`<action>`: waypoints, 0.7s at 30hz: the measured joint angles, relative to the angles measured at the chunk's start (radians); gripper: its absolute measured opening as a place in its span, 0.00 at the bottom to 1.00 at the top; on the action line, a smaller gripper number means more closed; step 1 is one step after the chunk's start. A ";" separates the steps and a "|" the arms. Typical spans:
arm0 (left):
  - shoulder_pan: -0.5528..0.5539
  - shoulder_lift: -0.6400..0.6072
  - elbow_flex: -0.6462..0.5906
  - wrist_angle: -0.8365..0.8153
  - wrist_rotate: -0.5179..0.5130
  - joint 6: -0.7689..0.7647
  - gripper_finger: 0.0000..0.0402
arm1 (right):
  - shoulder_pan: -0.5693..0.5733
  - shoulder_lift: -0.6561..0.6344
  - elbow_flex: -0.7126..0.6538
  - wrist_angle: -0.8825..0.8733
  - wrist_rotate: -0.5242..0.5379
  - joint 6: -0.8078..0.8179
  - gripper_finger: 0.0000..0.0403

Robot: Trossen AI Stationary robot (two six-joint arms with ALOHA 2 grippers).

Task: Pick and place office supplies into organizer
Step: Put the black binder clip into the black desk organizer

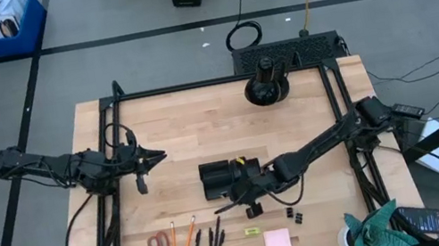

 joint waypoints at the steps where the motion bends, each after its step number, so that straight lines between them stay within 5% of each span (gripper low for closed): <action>1: 0.000 0.000 0.000 0.002 0.000 0.001 0.12 | -0.003 0.009 0.000 0.016 -0.001 -0.007 0.00; 21: 0.000 0.000 0.000 0.003 0.000 0.011 0.12 | -0.040 0.094 0.000 0.035 0.088 -0.055 0.00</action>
